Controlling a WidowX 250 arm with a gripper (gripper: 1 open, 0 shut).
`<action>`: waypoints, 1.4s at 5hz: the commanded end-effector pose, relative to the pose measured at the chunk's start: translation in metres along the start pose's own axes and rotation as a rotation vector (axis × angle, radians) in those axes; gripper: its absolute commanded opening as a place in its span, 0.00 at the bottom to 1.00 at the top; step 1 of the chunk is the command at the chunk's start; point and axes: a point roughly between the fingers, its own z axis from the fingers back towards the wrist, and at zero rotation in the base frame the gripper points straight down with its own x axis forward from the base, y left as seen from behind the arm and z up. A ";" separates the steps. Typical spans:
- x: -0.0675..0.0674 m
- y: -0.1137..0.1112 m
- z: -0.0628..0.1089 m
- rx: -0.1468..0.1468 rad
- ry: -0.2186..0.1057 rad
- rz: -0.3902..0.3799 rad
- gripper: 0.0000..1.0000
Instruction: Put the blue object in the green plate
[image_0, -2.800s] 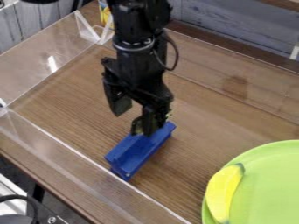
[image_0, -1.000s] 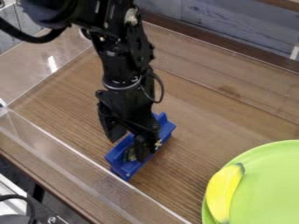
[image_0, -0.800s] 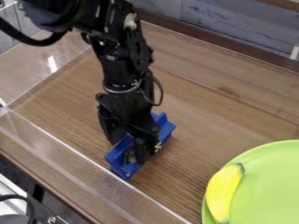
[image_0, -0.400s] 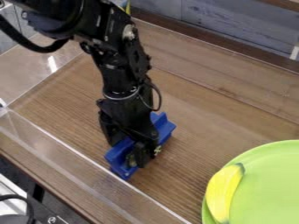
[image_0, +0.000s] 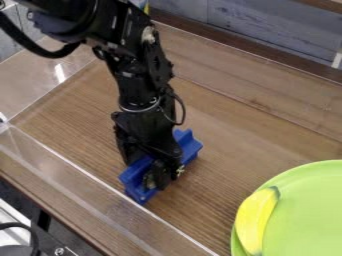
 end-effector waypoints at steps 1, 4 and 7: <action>0.006 0.006 0.005 0.013 -0.018 0.000 0.00; 0.012 0.012 0.006 0.019 -0.018 -0.006 0.00; 0.016 0.016 0.006 0.023 -0.022 -0.011 0.00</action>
